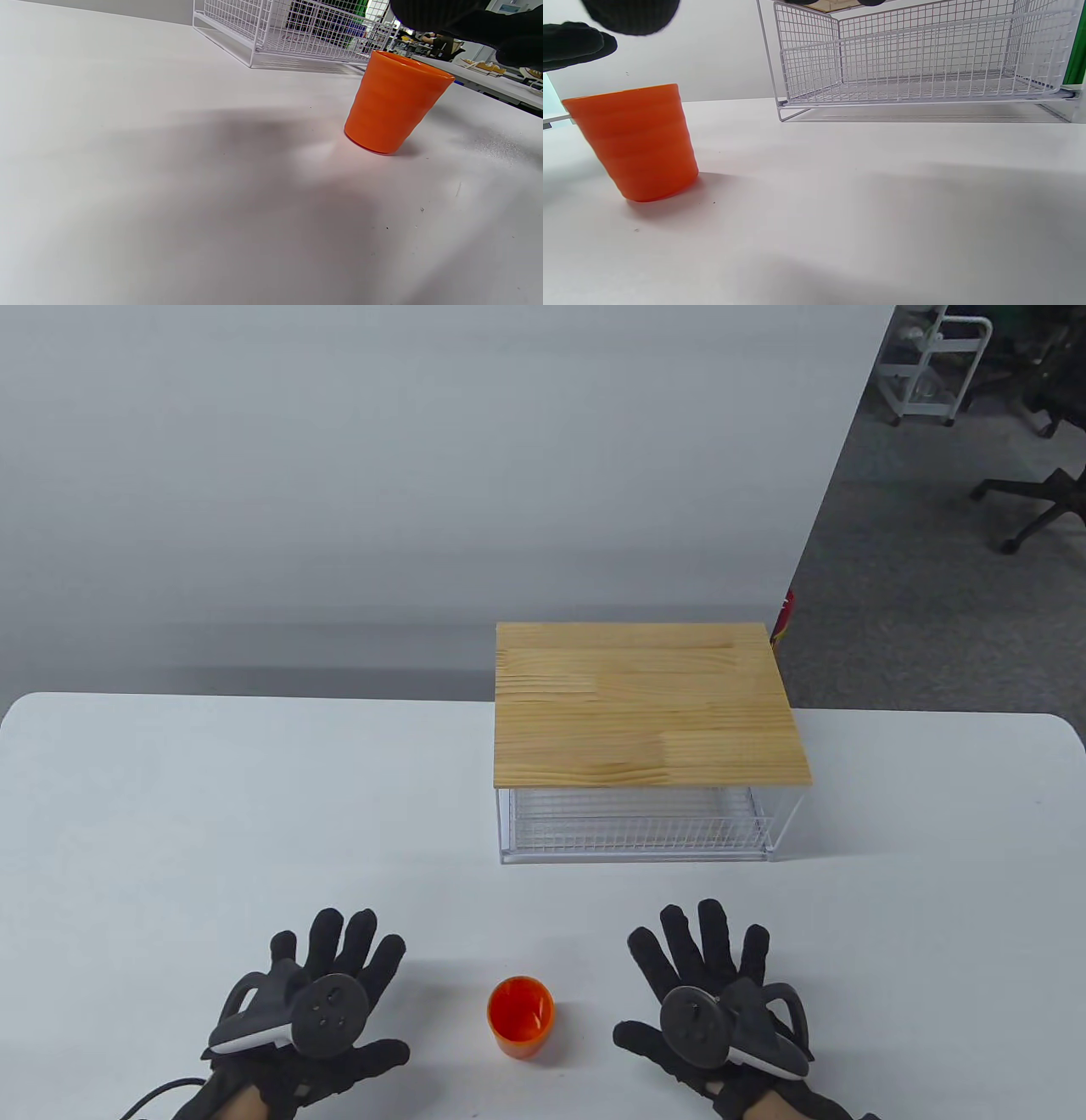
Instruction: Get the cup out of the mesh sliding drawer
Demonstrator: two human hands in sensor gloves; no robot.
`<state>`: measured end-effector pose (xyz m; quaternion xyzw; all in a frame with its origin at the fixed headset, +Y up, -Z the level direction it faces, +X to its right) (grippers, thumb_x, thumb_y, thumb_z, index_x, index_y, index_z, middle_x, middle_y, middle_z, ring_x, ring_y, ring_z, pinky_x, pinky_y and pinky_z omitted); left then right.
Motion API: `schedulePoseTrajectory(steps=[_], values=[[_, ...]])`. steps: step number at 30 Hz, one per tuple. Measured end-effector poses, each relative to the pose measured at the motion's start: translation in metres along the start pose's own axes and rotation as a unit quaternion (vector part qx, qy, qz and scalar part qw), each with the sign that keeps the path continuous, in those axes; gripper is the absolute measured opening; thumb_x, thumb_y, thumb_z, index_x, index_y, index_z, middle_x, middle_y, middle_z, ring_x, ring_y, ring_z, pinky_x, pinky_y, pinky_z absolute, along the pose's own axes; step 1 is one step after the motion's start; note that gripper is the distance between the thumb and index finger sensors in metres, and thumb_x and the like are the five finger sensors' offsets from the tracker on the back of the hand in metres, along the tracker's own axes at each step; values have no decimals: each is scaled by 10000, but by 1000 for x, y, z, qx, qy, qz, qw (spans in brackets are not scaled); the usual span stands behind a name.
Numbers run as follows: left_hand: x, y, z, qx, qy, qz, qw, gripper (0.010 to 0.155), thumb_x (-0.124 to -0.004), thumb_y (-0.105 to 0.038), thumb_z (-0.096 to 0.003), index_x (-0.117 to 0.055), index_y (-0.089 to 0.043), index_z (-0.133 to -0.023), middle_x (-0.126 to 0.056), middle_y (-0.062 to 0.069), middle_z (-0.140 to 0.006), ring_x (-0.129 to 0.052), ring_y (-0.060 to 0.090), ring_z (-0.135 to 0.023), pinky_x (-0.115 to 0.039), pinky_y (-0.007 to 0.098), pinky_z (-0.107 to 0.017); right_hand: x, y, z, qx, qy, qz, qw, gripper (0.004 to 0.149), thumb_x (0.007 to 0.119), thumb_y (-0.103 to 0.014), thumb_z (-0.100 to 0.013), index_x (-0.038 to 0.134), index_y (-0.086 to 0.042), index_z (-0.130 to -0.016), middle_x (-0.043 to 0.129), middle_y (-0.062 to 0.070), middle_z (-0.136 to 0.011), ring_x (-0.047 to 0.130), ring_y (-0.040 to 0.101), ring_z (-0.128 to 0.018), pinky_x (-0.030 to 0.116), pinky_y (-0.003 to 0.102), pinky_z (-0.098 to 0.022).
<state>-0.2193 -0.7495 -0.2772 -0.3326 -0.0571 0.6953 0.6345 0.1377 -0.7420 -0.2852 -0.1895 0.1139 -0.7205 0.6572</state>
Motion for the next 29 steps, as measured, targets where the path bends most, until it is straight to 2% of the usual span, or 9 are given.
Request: schedulePoseTrajectory(steps=[29], values=[[0, 0, 1, 2, -2, 1, 1000, 1004, -537, -709, -530, 54, -132, -1101, 156, 295, -1063, 137, 640, -907, 18, 840, -493, 1, 1, -1, 3, -3, 1, 1000, 925, 566, -749, -461, 257, -213, -1148, 184, 271, -1223, 13, 608, -999, 73, 861, -567]])
Point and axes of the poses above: the tracker on the back of each hand, its own y axis roughly to the little-finger side, its own z axis roughly from the fingertips to the wrist, x = y × z, the point moved 3 cm from there along -z, roughly from the wrist to the fingertips
